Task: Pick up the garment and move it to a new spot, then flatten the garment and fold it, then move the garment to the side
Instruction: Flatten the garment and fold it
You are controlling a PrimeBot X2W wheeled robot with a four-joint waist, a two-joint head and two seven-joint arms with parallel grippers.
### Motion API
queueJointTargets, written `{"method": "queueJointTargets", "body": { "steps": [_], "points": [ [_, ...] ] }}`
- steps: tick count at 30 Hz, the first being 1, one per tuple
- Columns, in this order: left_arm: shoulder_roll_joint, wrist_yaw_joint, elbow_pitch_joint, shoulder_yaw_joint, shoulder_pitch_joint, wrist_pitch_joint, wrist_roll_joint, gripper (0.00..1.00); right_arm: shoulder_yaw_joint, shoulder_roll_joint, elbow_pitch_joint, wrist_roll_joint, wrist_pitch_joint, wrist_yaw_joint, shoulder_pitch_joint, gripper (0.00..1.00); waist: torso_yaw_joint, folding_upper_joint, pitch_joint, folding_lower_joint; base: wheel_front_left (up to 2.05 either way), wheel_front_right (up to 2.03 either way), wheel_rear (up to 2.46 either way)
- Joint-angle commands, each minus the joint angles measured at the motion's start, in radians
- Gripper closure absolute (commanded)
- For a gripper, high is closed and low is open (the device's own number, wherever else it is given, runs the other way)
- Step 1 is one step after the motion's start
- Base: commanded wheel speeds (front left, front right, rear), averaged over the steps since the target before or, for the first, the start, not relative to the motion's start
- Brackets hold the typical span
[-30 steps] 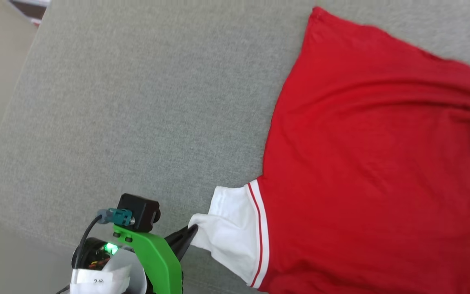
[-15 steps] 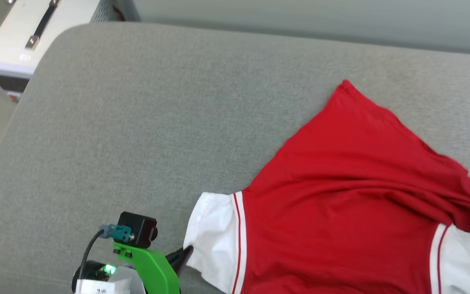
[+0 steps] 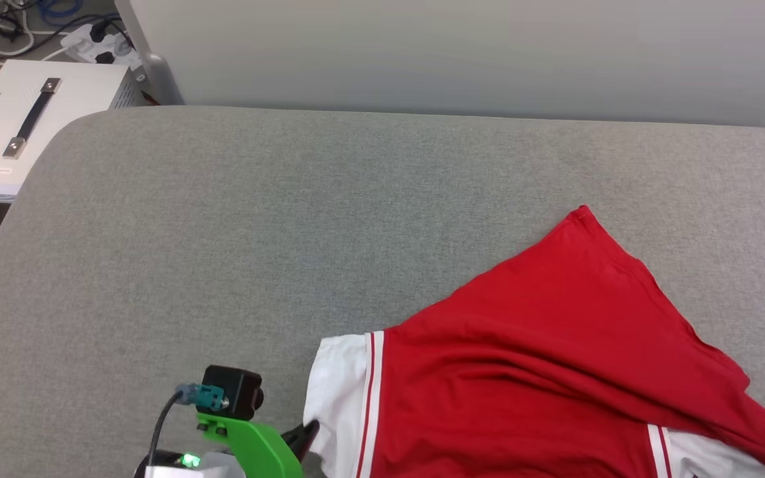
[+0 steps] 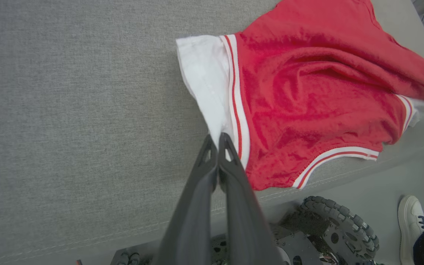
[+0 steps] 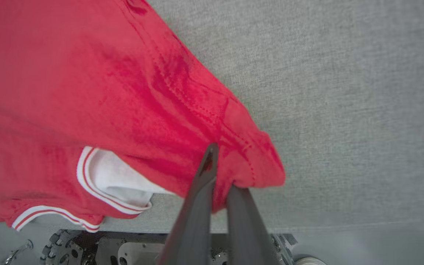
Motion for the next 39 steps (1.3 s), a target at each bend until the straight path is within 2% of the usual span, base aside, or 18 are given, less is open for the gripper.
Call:
{"method": "queueJointTargets", "body": {
  "steps": [1,7,8,9,12,20,28,34,39],
  "points": [
    [-0.012,0.0,0.01,-0.007,0.001,-0.005,0.0,1.0,-0.01,0.014,-0.01,0.002,0.008,-0.001,0.017,1.0,-0.008,-0.0001,-0.009,0.0001,0.0,0.0,0.0],
    [-0.026,-0.007,0.029,-0.013,-0.015,-0.011,-0.004,1.0,-0.016,0.046,-0.02,-0.016,0.011,-0.001,0.043,1.0,-0.01,-0.0001,-0.009,0.0001,0.0,0.0,0.0],
    [-0.025,-0.007,0.029,-0.013,-0.017,-0.01,-0.003,1.0,-0.016,0.05,-0.021,-0.016,0.013,-0.001,0.043,0.69,-0.011,-0.0001,-0.009,0.0001,0.0,0.0,0.0],
    [-0.023,-0.006,0.027,-0.013,-0.018,-0.008,-0.002,1.0,-0.016,0.054,-0.025,-0.018,0.012,-0.001,0.042,0.0,-0.011,-0.0001,-0.008,0.0001,0.0,0.0,0.0],
    [-0.02,-0.003,0.012,-0.009,-0.02,-0.005,-0.004,1.0,-0.011,0.053,-0.039,-0.019,0.012,-0.001,0.03,0.0,-0.013,-0.0001,-0.005,0.0001,0.0,0.0,0.0],
    [-0.003,0.007,-0.025,-0.006,-0.029,0.008,0.005,1.0,0.033,-0.01,-0.153,0.01,0.085,-0.001,-0.03,0.0,-0.001,-0.0001,0.015,0.0001,0.0,0.0,0.0],
    [-0.006,0.003,-0.065,-0.003,-0.052,0.012,-0.003,1.0,0.119,-0.046,-0.277,0.016,0.212,-0.001,-0.225,0.0,0.048,-0.0001,0.097,0.0001,0.0,0.0,0.0],
    [-0.01,-0.005,-0.067,-0.006,-0.087,0.006,0.009,1.0,0.206,-0.078,-0.244,-0.016,0.259,-0.001,-0.391,0.0,0.107,-0.0001,0.187,0.0001,0.0,0.0,0.0],
    [-0.022,-0.017,-0.067,-0.014,-0.111,-0.001,0.011,1.0,0.254,-0.102,-0.153,-0.047,0.262,-0.001,-0.519,0.0,0.155,-0.0001,0.252,0.0001,0.0,0.0,0.0]
  ]
}}
